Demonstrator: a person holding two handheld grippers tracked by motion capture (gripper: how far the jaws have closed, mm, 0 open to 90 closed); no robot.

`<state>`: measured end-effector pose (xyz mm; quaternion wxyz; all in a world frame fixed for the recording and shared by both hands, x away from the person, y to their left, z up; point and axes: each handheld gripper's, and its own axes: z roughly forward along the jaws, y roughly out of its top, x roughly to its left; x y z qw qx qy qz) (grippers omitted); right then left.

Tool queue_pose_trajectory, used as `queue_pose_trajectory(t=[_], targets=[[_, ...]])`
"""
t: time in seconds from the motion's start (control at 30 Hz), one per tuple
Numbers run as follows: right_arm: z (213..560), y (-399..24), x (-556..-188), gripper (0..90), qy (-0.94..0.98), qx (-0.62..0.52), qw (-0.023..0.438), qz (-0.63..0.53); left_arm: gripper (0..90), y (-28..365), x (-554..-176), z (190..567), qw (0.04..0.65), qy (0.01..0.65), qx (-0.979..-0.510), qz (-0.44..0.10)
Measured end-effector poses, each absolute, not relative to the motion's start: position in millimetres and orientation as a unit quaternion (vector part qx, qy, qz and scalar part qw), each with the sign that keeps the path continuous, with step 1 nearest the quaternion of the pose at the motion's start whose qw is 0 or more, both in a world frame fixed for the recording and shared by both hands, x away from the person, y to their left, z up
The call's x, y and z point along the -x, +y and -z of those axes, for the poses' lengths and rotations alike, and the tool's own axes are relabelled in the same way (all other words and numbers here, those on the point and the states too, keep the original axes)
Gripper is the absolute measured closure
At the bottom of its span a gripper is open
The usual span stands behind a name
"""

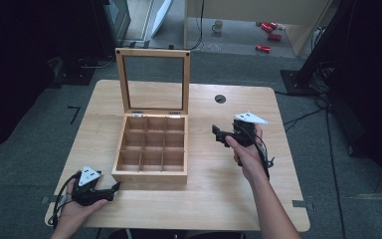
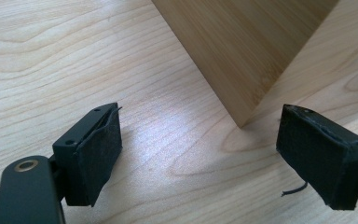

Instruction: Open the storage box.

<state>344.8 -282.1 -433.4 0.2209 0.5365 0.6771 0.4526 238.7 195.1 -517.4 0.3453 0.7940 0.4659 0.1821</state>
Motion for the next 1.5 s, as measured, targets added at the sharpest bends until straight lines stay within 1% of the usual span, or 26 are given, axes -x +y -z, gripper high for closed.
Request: queue_pose_trajectory(t=[0.53,1.03,1.33,1.5], targets=[[457.5,-329.4,-295.5,9.5,0.665,-0.565,0.235,-0.428,14.6,194.1,-238.4,517.6,0.342,0.465,-0.795,-0.186],[481.9,-367.6,-257.6,9.5,0.651,-0.599,0.235,-0.402,14.6,193.1,-238.1,517.6,0.338,0.464,-0.797,-0.189],[502.5,-385.9,-232.9,9.5,0.654,-0.618,0.234,-0.367,14.7,192.6,-238.0,517.6,0.336,0.464,-0.798,-0.191],[508.0,-394.0,-219.3,9.5,0.650,-0.630,0.239,-0.352,14.7,192.4,-238.0,517.5,0.334,0.463,-0.798,-0.192]])
